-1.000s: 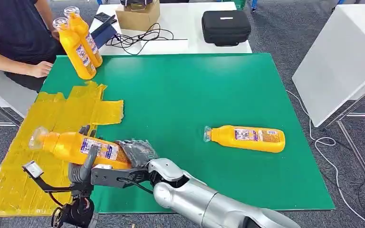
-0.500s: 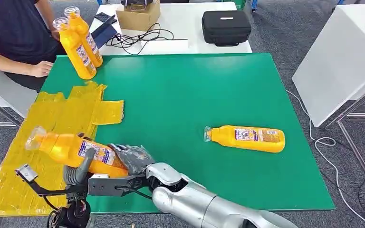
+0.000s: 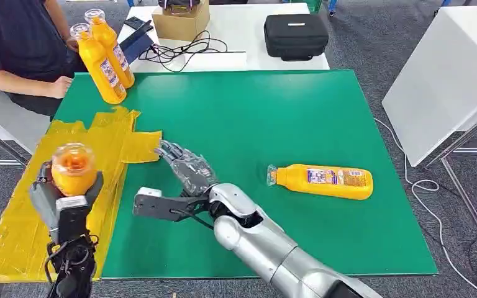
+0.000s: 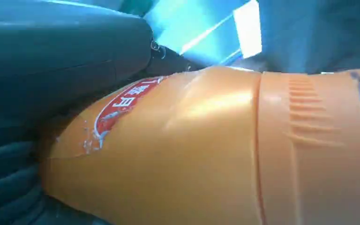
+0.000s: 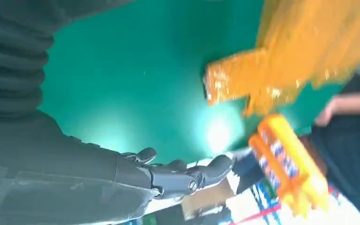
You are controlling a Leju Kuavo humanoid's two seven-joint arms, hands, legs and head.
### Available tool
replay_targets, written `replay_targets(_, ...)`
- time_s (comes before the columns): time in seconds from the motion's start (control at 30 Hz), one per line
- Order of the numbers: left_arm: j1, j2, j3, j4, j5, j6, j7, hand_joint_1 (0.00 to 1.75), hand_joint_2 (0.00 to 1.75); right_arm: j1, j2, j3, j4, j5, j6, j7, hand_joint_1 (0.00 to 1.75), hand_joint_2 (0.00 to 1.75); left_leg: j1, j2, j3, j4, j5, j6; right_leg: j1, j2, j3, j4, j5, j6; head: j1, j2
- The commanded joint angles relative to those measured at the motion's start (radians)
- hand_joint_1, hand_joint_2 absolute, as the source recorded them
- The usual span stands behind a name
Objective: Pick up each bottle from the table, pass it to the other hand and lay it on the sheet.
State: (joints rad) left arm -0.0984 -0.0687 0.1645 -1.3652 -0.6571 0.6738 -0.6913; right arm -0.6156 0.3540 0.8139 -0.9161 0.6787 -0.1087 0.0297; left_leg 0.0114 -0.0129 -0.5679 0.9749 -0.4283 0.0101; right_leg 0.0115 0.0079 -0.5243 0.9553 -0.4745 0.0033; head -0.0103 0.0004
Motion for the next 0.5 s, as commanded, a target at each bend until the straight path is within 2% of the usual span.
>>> replay_targets(0.03, -0.121, -0.037, 0.246, 0.175, -0.402, 0.024, -0.007, 1.75, 1.75, 0.051, -0.07, -0.294, -0.225, 0.023, 0.062, -0.03, 0.0, 0.0, -0.001, -0.004, 0.003, -0.001, -0.001, 0.001, -0.001, -0.005, 0.005, -0.002, -0.001, 0.002, 0.0, 0.0)
replay_targets(0.13, -0.151, -0.046, 0.283, 0.234, -0.573, 0.024, -0.007, 1.75, 1.75, 0.041, -0.079, -0.298, -0.234, 0.008, 0.073, -0.043, 0.0, 0.0, 0.0, 0.0, 0.005, -0.001, -0.001, 0.001, -0.001, -0.002, 0.006, -0.002, -0.001, 0.003, 0.0, 0.0)
replay_targets(0.23, -0.199, -0.047, 0.299, 0.388, -0.585, 0.024, -0.007, 1.75, 1.75, 0.033, -0.093, -0.294, -0.242, -0.008, 0.079, -0.046, 0.0, 0.0, -0.001, -0.001, 0.004, -0.001, 0.0, 0.0, -0.002, -0.003, 0.004, -0.002, -0.001, 0.002, -0.001, 0.0)
replay_targets(0.27, -0.261, 0.039, 0.275, 0.496, -0.535, -0.021, -0.007, 1.75, 1.75, 0.043, -0.098, -0.293, -0.254, -0.02, 0.079, -0.059, 0.0, 0.0, -0.001, -0.003, 0.005, -0.001, 0.0, 0.0, -0.002, -0.004, 0.006, -0.002, -0.001, 0.002, 0.0, 0.0)
replay_targets(0.3, -0.23, -0.023, 0.244, 0.521, -0.59, 0.024, 0.038, 1.75, 1.75, 0.036, -0.102, -0.293, -0.258, -0.023, 0.085, -0.069, 0.0, 0.0, -0.002, -0.002, 0.003, -0.002, 0.001, 0.0, -0.002, -0.003, 0.003, -0.002, -0.001, 0.002, -0.001, 0.0)
replay_targets(0.33, -0.241, -0.032, 0.262, 0.546, -0.611, 0.024, 0.029, 1.75, 1.75, 0.044, -0.108, -0.285, -0.271, -0.03, 0.09, -0.081, 0.0, 0.0, -0.001, -0.002, 0.006, -0.002, 0.0, 0.001, -0.002, -0.004, 0.006, -0.003, -0.001, 0.002, -0.001, 0.0)
replay_targets(0.43, -0.241, -0.032, 0.262, 0.546, -0.611, 0.024, 0.029, 1.75, 1.75, 0.044, -0.108, -0.285, -0.271, -0.03, 0.09, -0.081, 0.0, 0.0, -0.001, 0.0, 0.004, -0.001, 0.0, 0.001, -0.001, -0.001, 0.003, -0.002, -0.001, 0.002, -0.001, 0.0)
replay_targets(0.47, -0.239, -0.009, 0.197, 0.562, -0.587, 0.024, 0.07, 1.75, 1.75, 0.05, -0.109, -0.281, -0.274, -0.025, 0.09, -0.072, 0.0, 0.0, -0.001, 0.001, 0.002, -0.001, 0.0, 0.001, -0.002, 0.0, 0.001, -0.001, 0.0, 0.001, 0.0, 0.0)
replay_targets(0.5, -0.256, -0.013, 0.205, 0.632, -0.623, 0.024, 0.064, 1.75, 1.75, 0.045, -0.126, -0.256, -0.278, -0.038, 0.092, -0.078, 0.0, 0.0, -0.001, -0.001, 0.004, -0.001, -0.001, 0.001, -0.001, -0.003, 0.005, -0.002, -0.001, 0.002, 0.0, 0.0)
